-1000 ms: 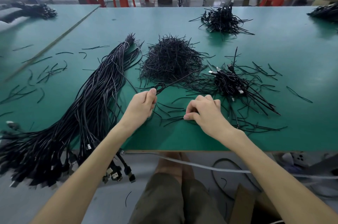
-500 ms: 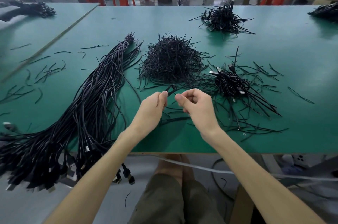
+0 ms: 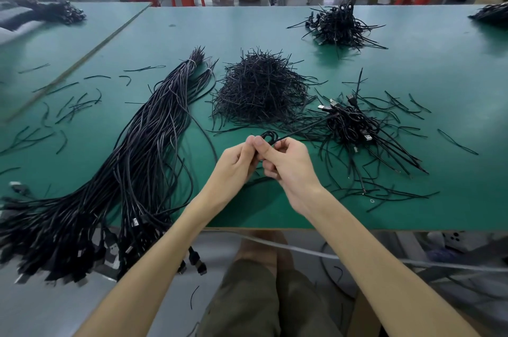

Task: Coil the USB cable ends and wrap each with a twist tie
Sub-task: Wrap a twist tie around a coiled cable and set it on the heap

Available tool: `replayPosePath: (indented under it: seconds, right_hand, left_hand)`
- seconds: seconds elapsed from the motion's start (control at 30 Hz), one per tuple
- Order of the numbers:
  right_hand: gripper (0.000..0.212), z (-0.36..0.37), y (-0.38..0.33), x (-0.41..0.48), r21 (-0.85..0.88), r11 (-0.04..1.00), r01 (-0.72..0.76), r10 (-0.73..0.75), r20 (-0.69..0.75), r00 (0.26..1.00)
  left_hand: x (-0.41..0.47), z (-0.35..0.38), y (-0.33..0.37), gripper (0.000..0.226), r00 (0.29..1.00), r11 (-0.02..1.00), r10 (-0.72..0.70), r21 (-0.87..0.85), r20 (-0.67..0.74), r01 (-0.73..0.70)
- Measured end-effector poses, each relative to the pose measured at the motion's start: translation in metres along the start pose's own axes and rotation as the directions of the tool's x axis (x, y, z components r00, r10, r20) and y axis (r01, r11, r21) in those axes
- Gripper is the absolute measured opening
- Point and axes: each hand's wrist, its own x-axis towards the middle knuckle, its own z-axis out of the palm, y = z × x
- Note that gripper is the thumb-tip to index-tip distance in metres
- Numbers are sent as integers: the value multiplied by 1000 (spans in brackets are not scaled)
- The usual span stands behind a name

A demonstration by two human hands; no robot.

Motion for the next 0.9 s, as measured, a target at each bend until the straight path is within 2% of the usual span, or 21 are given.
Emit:
replayPosePath:
  seconds: [0.13, 0.2, 0.43, 0.67, 0.9]
  right_hand:
    - [31, -3, 1, -3, 0, 1000, -2, 2, 64, 998]
    - [24, -7, 0, -6, -57, 998, -3, 9, 97, 995]
    - [17, -20, -1, -8, -203, 979, 24, -2, 108, 994]
    - [17, -14, -1, -9, -175, 983, 64, -60, 26, 998]
    - [22, -16, 0, -10, -142, 988, 60, -52, 65, 997]
  left_hand:
    - [1, -4, 2, 51, 995, 997, -67, -41, -76, 64]
    - [1, -5, 3, 51, 988, 993, -99, -81, -121, 90]
    - [2, -6, 2, 49, 984, 985, -131, -125, -122, 116]
    - [0, 1, -1, 52, 991, 991, -3, 130, -131, 20]
    - [-2, -1, 4, 59, 992, 998, -57, -22, -110, 55]
